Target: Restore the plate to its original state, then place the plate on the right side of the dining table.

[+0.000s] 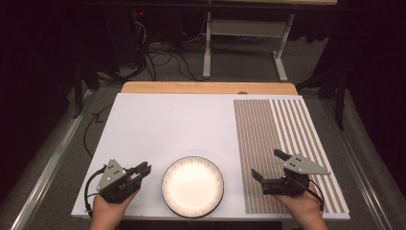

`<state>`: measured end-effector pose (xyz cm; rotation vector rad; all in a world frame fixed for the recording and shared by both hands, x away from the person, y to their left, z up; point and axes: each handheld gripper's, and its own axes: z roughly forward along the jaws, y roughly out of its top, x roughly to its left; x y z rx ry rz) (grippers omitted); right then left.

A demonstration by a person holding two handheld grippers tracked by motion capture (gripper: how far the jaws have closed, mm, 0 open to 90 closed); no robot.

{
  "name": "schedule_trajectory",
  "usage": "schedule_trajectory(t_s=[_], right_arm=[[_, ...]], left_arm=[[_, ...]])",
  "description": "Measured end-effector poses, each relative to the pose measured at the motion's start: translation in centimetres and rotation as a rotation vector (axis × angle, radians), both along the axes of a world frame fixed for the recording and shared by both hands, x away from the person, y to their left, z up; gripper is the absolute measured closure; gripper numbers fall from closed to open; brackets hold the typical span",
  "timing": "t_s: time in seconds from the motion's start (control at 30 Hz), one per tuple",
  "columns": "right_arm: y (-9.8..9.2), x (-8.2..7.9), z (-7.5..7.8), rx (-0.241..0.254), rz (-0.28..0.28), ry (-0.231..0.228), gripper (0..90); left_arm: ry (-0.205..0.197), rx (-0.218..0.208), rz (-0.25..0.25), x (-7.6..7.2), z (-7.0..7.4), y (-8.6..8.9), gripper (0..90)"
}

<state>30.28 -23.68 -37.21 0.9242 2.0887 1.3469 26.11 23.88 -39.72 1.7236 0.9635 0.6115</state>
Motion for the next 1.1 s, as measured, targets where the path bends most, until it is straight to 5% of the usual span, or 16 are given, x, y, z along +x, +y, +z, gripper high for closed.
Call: schedule_trajectory(t_s=[0.03,0.13,0.3,0.5,1.1], right_arm=[[0.0,0.0,0.0,0.0,0.0,0.0,1.2],[0.0,0.0,0.0,-0.001,0.001,-0.005,1.2],[0.0,0.1,0.1,0.009,0.001,-0.006,1.1],[0.2,0.1,0.1,0.017,0.001,-0.006,0.8],[0.6,0.1,0.2,0.04,0.004,-0.012,5.3]], left_arm=[[-0.014,-0.005,0.011,0.0,0.1,0.2,62.5],[-0.034,-0.007,0.016,0.0,0.2,0.5,57.4],[-0.09,-0.017,0.051,-0.2,0.4,0.8,35.2],[-0.085,-0.045,0.09,0.2,0.8,1.1,1.4],[-0.093,-0.043,0.081,0.2,1.2,0.8,0.0]])
